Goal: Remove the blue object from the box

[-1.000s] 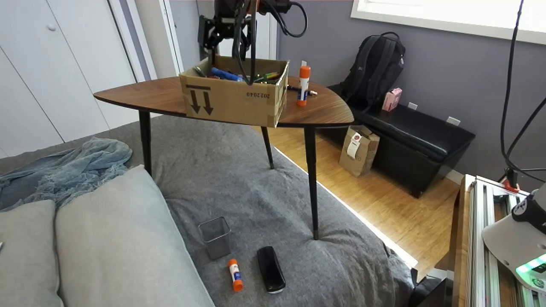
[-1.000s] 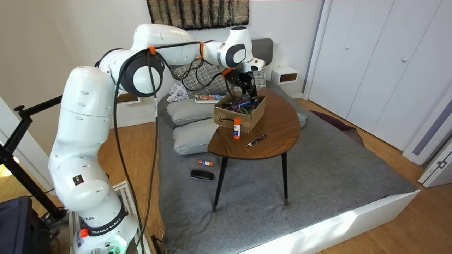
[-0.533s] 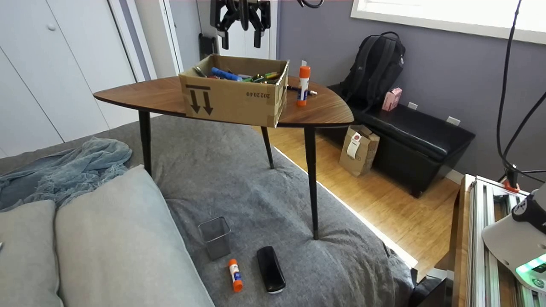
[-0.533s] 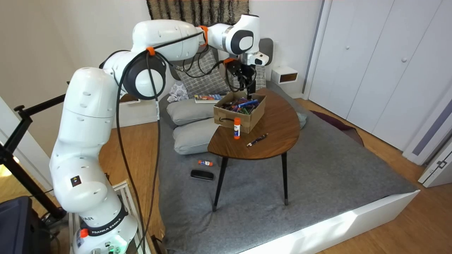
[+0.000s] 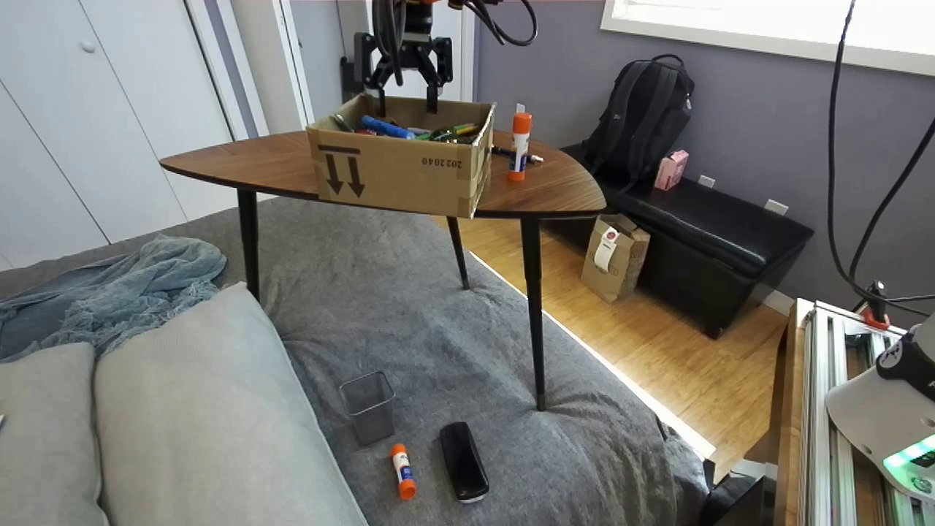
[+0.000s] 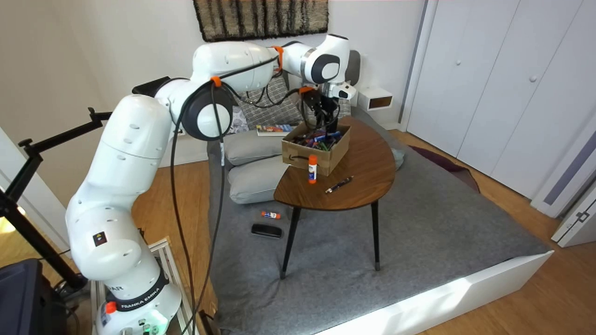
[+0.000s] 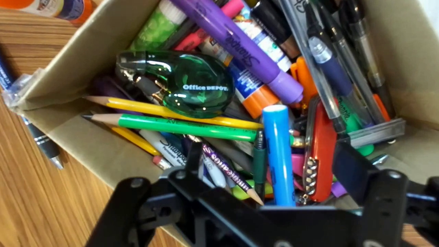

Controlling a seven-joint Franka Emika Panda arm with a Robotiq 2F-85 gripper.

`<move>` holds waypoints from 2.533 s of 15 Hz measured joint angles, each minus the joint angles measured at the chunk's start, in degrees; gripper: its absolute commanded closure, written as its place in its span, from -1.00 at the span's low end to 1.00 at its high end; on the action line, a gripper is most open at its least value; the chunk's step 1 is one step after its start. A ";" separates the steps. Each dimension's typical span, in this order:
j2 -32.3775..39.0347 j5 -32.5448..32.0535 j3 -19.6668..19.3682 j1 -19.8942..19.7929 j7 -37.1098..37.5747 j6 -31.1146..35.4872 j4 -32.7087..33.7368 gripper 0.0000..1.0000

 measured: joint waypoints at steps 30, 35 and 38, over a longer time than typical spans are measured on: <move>7.53 1.55 1.51 -0.73 -0.27 -4.41 11.76 0.91; 4.98 -0.62 1.04 -0.19 -1.34 -3.88 14.18 0.91; 1.72 -6.14 -0.44 1.05 -1.93 -0.44 13.70 0.91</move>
